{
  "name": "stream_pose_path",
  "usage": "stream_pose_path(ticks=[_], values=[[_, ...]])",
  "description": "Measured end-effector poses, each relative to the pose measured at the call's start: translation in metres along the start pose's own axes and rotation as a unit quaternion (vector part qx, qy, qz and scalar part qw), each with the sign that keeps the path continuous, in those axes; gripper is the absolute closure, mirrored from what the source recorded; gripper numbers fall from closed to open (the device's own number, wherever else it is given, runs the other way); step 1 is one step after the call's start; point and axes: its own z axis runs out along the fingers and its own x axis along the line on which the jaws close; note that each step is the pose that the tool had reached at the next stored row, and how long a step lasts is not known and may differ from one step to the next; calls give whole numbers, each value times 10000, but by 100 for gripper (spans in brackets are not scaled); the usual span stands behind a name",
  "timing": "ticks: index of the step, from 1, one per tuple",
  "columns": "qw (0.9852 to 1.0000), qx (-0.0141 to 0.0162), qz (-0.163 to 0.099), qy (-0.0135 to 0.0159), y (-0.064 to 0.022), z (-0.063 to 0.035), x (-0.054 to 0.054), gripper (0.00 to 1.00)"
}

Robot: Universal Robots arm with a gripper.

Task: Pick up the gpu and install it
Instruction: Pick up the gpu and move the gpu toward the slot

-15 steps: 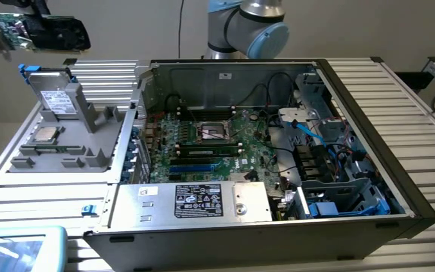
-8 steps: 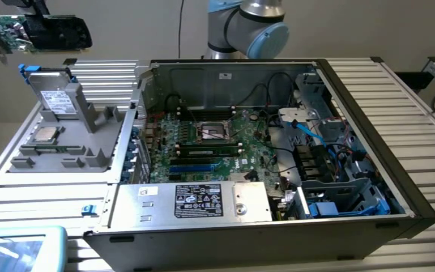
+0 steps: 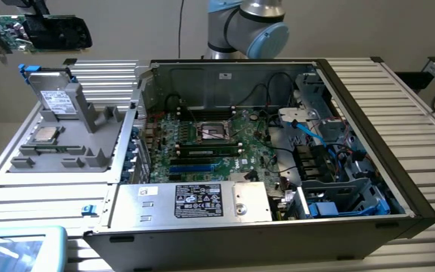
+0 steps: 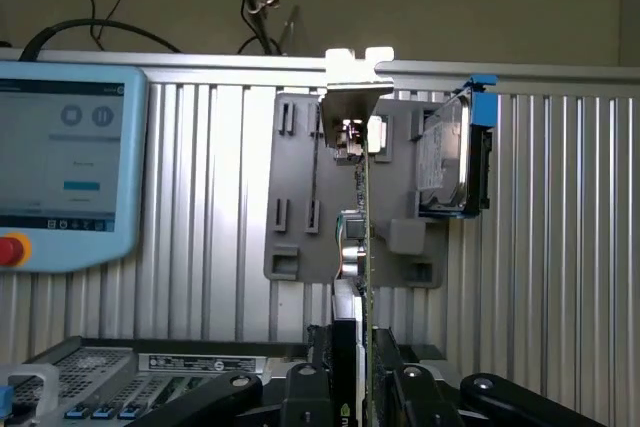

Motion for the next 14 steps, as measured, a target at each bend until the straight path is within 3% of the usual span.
stream_pose_path(ticks=[5,14], values=[[10000,0,0,0,-21,0,-1,72],[10000,1,0,0,-428,-15,2,72]])
